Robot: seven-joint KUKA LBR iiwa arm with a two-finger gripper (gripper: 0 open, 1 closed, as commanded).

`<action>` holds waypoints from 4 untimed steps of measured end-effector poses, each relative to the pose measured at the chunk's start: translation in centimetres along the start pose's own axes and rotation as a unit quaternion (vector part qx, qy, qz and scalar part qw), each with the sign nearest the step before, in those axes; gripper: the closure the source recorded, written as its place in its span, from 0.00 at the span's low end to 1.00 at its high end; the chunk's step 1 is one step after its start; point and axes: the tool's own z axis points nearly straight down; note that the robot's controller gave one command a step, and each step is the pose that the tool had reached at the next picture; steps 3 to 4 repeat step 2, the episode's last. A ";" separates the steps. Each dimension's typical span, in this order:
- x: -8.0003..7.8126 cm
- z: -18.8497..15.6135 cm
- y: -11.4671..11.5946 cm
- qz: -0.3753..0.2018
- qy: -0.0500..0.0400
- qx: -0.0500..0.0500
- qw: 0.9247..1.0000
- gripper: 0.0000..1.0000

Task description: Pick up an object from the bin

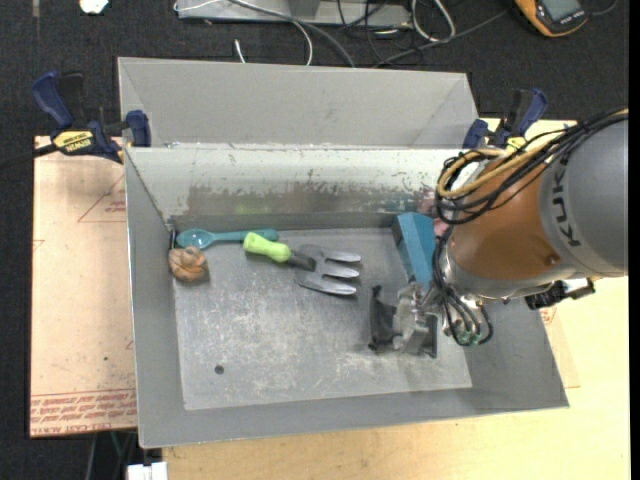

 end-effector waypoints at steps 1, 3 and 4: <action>-0.2 -2.4 0.1 -0.001 -0.004 -0.001 1.000 1.00; 0.0 -6.1 0.1 -0.001 0.001 0.000 1.000 1.00; 0.0 -6.1 0.1 -0.001 0.001 0.000 1.000 1.00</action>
Offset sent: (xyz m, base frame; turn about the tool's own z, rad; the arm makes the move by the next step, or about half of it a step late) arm 0.0027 -0.0001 0.1426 -0.0010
